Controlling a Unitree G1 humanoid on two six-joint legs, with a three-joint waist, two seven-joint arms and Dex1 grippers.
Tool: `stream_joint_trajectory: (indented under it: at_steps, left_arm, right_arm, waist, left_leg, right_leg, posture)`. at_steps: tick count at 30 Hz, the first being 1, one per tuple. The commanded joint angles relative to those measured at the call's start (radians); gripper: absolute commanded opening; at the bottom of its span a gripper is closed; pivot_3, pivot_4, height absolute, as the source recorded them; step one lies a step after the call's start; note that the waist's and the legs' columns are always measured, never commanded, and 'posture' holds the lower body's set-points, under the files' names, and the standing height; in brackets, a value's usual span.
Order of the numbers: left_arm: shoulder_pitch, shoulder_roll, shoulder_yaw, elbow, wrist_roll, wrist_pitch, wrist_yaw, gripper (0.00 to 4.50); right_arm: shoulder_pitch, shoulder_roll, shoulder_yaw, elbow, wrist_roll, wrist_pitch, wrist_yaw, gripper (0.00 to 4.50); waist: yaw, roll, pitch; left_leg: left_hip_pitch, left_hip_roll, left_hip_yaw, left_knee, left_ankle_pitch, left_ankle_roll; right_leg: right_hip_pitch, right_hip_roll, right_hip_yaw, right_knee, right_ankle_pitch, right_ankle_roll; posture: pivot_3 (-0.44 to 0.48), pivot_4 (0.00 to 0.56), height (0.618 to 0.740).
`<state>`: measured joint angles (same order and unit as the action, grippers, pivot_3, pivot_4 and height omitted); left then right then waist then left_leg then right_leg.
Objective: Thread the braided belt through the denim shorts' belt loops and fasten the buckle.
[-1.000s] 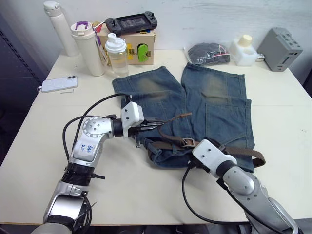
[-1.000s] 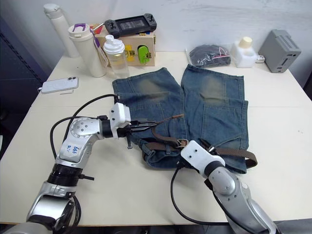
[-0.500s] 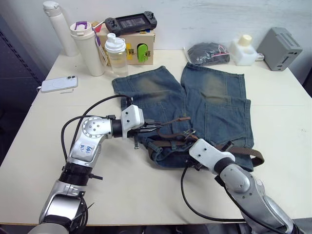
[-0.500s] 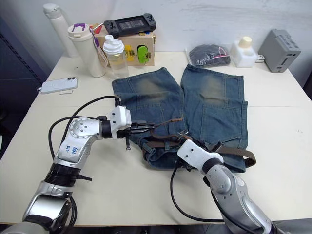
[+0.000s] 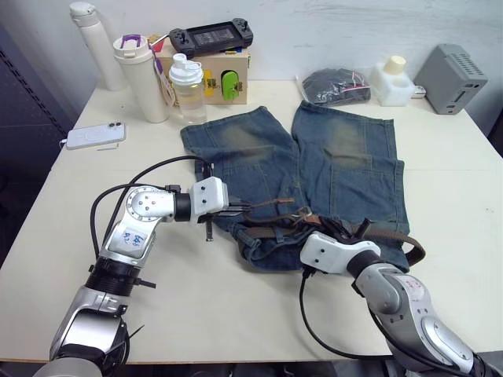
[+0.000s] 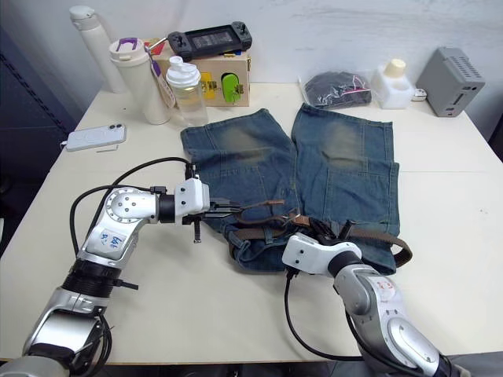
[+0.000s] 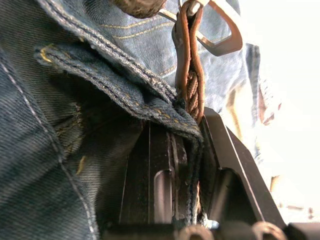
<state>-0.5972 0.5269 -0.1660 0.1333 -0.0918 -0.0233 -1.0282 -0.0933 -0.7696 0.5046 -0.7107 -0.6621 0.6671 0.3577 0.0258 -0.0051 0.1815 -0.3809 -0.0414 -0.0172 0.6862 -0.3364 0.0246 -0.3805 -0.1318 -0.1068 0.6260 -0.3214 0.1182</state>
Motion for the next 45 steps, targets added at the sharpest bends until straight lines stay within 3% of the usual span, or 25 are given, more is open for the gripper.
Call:
stream_joint_trajectory:
  at_steps: [1,11,45]
  left_arm:
    - [-0.039,-0.013,0.016,-0.011,-0.022,-0.007,0.008,0.00]
    - [-0.032,0.029,-0.022,-0.013,0.005,-0.048,-0.058,0.00]
    - [-0.034,0.056,-0.068,-0.031,0.078,-0.109,-0.070,0.00]
  right_arm:
    - [-0.001,-0.026,-0.025,0.004,-0.045,-0.104,0.041,0.02]
    - [-0.010,-0.064,-0.116,0.094,-0.040,-0.338,0.123,0.02]
    - [0.026,0.075,-0.230,0.121,-0.145,-0.462,0.213,0.02]
  waist:
    - [0.000,0.000,0.000]
    - [-0.002,0.000,0.000]
    - [-0.002,0.000,0.000]
  left_leg:
    - [0.000,0.000,0.000,0.000,0.000,0.000]
    - [0.000,0.001,0.001,0.000,0.000,0.000]
    - [0.000,0.000,0.001,0.000,0.000,0.000]
  right_leg:
    - [0.000,0.000,0.000,0.000,0.000,0.000]
    - [0.000,0.000,-0.001,0.000,0.000,0.000]
    - [0.000,0.000,-0.001,0.001,0.000,0.000]
  posture:
    - [0.000,0.150,0.690]
    - [0.000,0.150,0.690]
    - [0.000,0.150,0.690]
